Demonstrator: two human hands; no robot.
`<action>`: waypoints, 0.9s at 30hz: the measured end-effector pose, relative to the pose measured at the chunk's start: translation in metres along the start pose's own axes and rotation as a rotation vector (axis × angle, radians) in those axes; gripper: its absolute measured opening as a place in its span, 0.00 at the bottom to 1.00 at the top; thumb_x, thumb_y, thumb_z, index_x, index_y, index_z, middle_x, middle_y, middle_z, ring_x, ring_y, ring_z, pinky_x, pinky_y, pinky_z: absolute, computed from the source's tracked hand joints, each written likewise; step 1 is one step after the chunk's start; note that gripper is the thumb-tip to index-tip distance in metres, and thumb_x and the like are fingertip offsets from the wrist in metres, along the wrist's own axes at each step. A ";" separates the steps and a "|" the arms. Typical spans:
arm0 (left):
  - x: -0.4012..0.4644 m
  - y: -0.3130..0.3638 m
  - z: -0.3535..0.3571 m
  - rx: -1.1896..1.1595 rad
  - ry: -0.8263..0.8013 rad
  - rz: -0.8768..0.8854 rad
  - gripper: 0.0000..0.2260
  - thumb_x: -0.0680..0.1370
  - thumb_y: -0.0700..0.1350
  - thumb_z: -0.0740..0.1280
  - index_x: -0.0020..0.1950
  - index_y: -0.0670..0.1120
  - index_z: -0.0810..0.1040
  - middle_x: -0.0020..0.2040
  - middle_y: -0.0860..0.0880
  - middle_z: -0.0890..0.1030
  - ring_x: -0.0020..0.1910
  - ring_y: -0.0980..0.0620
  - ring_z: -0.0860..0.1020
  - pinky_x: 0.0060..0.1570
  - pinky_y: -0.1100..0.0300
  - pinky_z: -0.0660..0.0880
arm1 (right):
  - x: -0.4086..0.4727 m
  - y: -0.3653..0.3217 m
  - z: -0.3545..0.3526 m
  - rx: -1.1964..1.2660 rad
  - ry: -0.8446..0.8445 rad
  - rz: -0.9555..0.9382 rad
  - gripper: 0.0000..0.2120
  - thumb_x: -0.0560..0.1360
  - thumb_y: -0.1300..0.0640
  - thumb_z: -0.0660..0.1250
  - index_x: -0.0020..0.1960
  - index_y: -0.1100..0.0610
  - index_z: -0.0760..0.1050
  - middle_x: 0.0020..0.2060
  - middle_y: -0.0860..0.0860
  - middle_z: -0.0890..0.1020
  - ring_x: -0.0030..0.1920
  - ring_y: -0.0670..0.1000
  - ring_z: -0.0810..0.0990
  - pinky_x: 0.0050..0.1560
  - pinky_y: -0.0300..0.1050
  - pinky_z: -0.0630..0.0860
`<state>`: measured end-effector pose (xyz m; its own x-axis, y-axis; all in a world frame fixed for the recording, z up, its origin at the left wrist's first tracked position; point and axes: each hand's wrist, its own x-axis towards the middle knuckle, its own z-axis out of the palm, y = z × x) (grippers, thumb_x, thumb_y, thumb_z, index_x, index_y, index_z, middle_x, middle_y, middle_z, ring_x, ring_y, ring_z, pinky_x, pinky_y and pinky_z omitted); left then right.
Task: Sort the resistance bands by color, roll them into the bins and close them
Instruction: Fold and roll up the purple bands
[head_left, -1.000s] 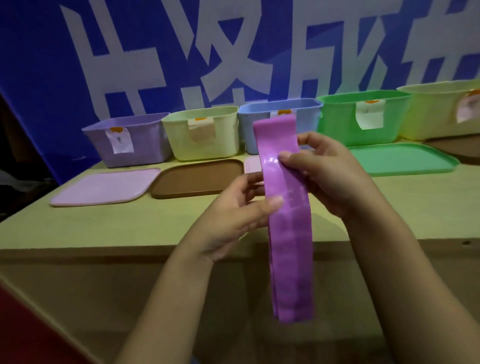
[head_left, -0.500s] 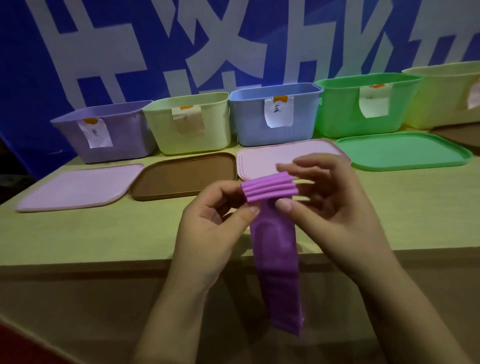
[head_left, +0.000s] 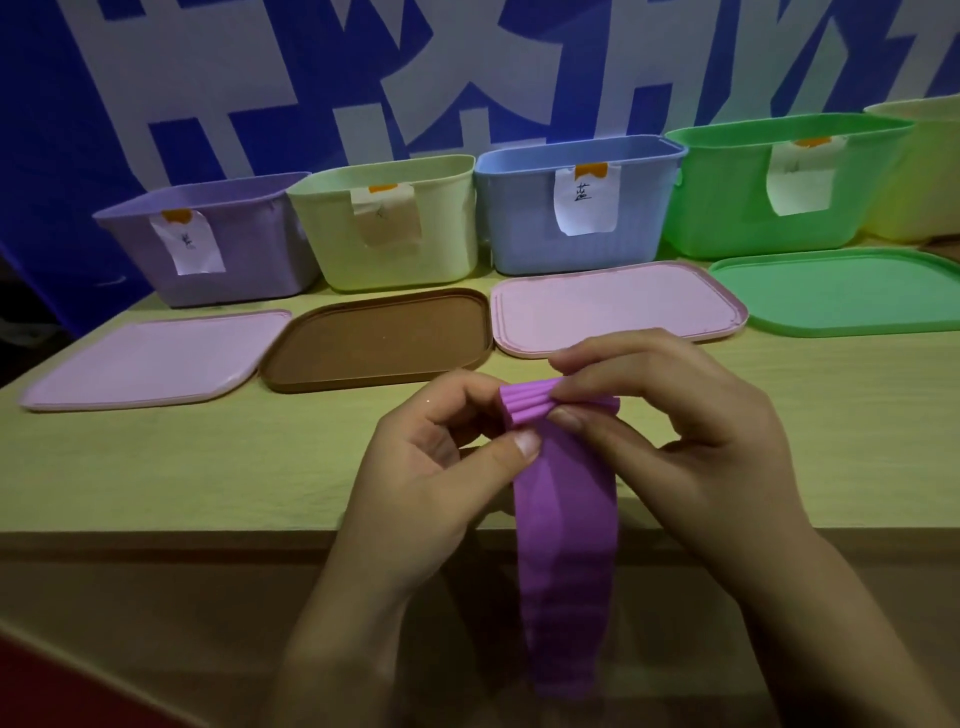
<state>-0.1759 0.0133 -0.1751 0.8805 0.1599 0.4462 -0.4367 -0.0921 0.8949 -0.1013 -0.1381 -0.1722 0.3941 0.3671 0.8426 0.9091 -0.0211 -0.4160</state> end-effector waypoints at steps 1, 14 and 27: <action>0.000 0.001 0.000 0.002 -0.012 -0.010 0.07 0.68 0.36 0.70 0.44 0.46 0.81 0.40 0.49 0.81 0.41 0.56 0.79 0.38 0.65 0.76 | 0.000 0.001 0.001 0.000 -0.011 0.000 0.05 0.73 0.59 0.68 0.45 0.60 0.81 0.46 0.52 0.82 0.50 0.45 0.79 0.51 0.37 0.73; -0.006 0.002 0.003 0.185 0.195 0.148 0.17 0.66 0.43 0.76 0.51 0.57 0.80 0.44 0.54 0.82 0.44 0.58 0.80 0.41 0.67 0.76 | -0.005 0.002 0.003 -0.003 -0.042 0.026 0.05 0.74 0.59 0.66 0.45 0.59 0.79 0.44 0.50 0.80 0.48 0.44 0.77 0.43 0.35 0.72; -0.006 0.006 0.003 0.236 0.171 0.228 0.15 0.69 0.41 0.72 0.51 0.58 0.80 0.46 0.57 0.84 0.47 0.57 0.82 0.46 0.66 0.76 | -0.005 0.000 0.003 0.006 -0.021 0.030 0.04 0.73 0.58 0.69 0.45 0.58 0.79 0.49 0.51 0.80 0.53 0.44 0.77 0.54 0.34 0.70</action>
<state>-0.1836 0.0092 -0.1728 0.7132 0.2692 0.6472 -0.5461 -0.3654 0.7538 -0.1034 -0.1375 -0.1774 0.4181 0.3860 0.8223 0.8962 -0.0272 -0.4428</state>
